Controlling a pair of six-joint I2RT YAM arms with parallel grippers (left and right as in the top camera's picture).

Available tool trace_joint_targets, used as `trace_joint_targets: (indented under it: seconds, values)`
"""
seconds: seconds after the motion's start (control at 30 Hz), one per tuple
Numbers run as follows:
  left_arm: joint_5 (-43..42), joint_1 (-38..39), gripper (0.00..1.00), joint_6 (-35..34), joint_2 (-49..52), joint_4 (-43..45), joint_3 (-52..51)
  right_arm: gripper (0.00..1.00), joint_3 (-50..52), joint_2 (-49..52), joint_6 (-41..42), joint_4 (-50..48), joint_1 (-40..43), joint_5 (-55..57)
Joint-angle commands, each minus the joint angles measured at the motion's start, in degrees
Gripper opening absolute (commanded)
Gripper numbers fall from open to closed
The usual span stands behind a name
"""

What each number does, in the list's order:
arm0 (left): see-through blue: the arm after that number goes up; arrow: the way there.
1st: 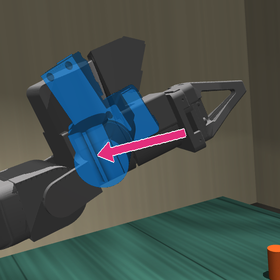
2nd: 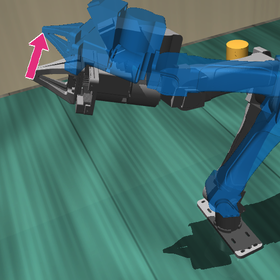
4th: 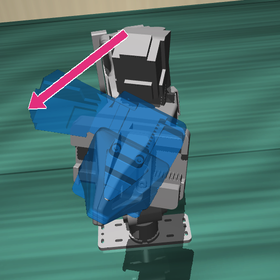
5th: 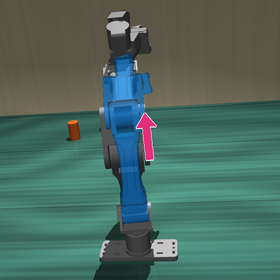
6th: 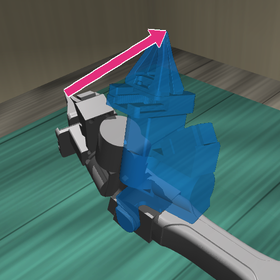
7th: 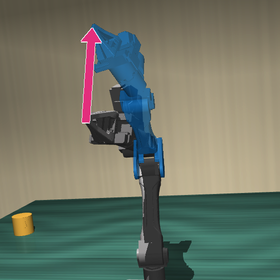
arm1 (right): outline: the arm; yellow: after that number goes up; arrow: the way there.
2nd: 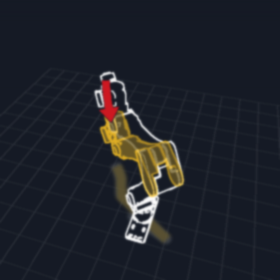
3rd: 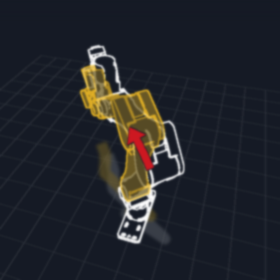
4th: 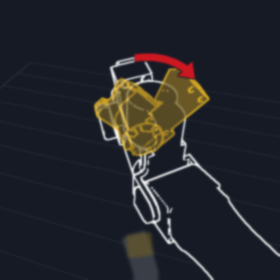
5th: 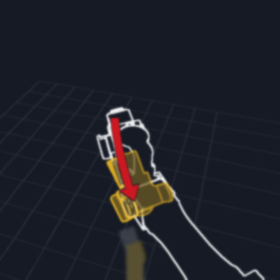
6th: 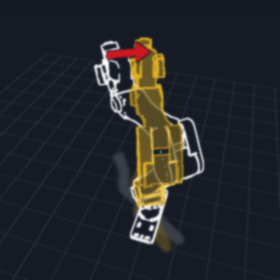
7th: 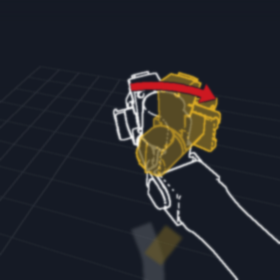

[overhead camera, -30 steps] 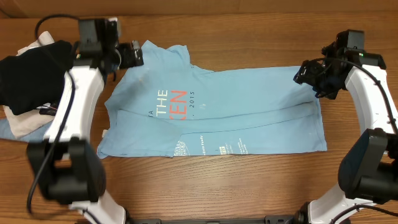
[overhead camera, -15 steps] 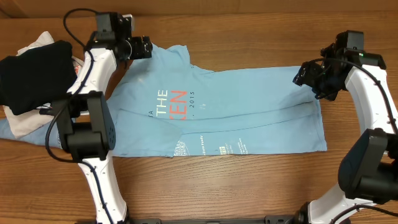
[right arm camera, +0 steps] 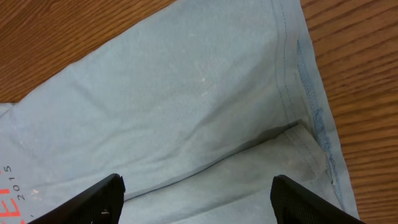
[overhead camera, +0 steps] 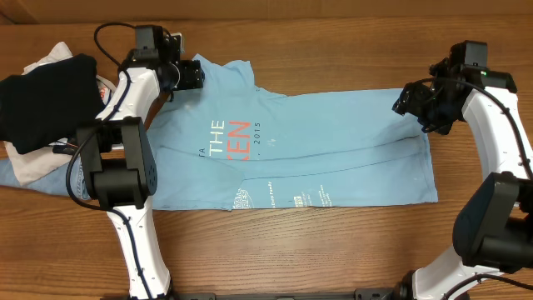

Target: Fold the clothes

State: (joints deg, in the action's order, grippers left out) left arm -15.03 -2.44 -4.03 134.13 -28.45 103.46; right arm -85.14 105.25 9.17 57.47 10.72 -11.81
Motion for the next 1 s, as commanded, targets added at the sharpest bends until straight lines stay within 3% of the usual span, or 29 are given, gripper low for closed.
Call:
trace_joint_targets:
  seconds: [0.0,0.47,0.57,0.6,0.67,0.8,0.97]
  values:
    - [-0.3,0.1,0.8,1.0,1.9,-0.4,1.4,0.79,-1.2,-1.7,-0.3,-0.3,-0.1,-0.3]
    - [2.1,-0.3,0.86,0.4,3.4,3.2,1.4,0.79,-1.2,-1.7,-0.3,-0.1,-0.1,-0.3]
    - [2.0,-0.3,0.82,0.4,3.4,3.5,1.4,0.79,-1.2,-1.7,-0.3,-0.1,-0.1,-0.3]
    - [1.9,-0.2,0.77,0.5,3.4,3.1,1.4,0.79,-1.2,-1.7,-0.3,-0.1,-0.1,-0.3]
    - [1.9,-0.1,0.42,1.6,3.4,1.7,1.4,0.78,-1.2,-1.7,-0.3,-0.2,-0.1,-0.3]
    - [1.9,-0.1,0.23,1.9,3.4,-0.2,1.4,0.79,-1.2,-1.7,-0.3,-0.4,-0.1,-0.3]
    - [2.1,-0.9,0.08,0.2,2.6,-2.9,1.6,0.78,-1.1,-1.6,-0.3,-4.7,-0.1,2.3]
